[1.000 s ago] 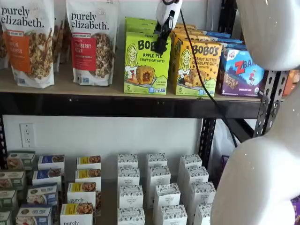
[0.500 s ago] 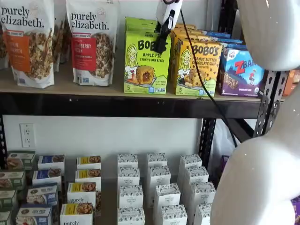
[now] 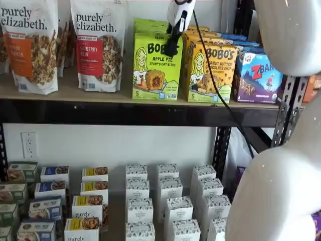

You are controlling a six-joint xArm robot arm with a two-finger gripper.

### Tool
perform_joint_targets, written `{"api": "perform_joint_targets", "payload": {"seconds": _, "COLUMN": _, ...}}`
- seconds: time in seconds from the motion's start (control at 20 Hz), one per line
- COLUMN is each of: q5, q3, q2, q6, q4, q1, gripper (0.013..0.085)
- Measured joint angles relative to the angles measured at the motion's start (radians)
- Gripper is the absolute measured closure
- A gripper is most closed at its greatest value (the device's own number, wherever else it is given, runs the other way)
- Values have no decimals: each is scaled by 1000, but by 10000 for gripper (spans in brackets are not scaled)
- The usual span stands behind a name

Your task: Pick the green box on the top shelf, the fourth from the left

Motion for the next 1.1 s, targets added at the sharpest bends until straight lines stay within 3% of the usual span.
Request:
{"api": "perform_joint_targets", "payload": {"seconds": 0.75, "q5": 40, "q3": -21, "q2": 1, "q6": 2, "q4": 17, "q1": -4, "gripper": 810}}
{"api": "perform_joint_targets", "payload": {"seconds": 1.1, "q5": 119, "q3": -47, "q2": -11, "q6": 4, "q4": 22, "q1": -11, "gripper": 810}}
